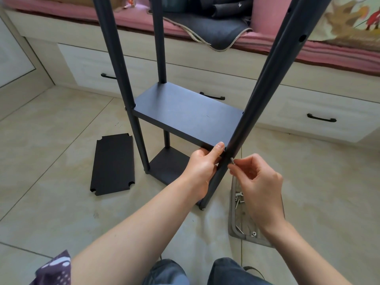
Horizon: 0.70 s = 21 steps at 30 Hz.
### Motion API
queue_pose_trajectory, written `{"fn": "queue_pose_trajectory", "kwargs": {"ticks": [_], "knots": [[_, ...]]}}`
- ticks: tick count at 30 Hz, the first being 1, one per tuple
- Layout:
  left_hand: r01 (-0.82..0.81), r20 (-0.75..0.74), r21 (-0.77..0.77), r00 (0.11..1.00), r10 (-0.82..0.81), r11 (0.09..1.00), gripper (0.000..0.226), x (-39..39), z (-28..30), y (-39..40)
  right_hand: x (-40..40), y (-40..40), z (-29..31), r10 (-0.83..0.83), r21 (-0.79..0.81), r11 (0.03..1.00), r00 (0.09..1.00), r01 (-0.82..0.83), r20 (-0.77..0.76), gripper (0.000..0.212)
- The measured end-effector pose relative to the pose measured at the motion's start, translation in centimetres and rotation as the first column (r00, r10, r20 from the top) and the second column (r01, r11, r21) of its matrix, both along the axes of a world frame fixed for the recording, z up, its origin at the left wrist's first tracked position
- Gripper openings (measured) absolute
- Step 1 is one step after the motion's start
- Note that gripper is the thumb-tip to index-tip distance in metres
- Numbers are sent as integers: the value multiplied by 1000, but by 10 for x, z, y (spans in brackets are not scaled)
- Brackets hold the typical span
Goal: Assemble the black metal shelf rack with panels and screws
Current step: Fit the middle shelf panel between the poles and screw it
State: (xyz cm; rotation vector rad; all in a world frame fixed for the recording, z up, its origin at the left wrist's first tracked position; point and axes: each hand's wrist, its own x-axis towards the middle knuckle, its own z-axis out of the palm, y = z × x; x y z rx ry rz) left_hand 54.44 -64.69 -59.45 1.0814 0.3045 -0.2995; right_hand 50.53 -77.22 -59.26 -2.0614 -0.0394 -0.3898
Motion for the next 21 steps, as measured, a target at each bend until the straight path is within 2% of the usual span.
{"fn": "queue_pose_trajectory", "kwargs": {"ticks": [2, 7, 9, 11, 12, 15, 17, 19, 21], "knots": [[-3, -1, -6, 1000, 3, 1000, 18, 1, 0, 0, -1, 1, 0, -12, 0, 1000, 1000, 12, -12, 9], [0, -10, 10, 1000, 1, 1000, 20, 1, -1, 0, 0, 3, 0, -28, 132, 991, 997, 38, -78, 8], [-3, -12, 16, 1000, 3, 1000, 19, 2, -1, 0, 2, 2, 0, -17, 271, 961, 988, 60, -156, 6], [-9, -12, 26, 1000, 9, 1000, 19, 3, -1, 0, 4, 3, 2, 23, 446, 891, 971, 89, -240, 5], [-12, -15, 31, 1000, 13, 999, 19, 3, -1, -1, 5, 3, 2, 22, 450, 888, 970, 92, -241, 5], [-23, -28, 24, 999, 23, 999, 25, 3, -2, -3, 3, 4, -3, -30, 157, 987, 995, 44, -92, 13], [-27, -30, -5, 999, 27, 1000, 30, 2, -2, -2, 1, 5, -5, -31, 10, 999, 999, 31, 18, 18], [-27, -25, -32, 999, 26, 999, 31, 2, -2, -2, 2, 4, -5, -34, -26, 999, 998, 36, 48, 20], [-25, -22, -30, 999, 25, 999, 29, 2, -2, -2, 4, 5, -4, -40, 48, 998, 999, 41, -10, 19]]}}
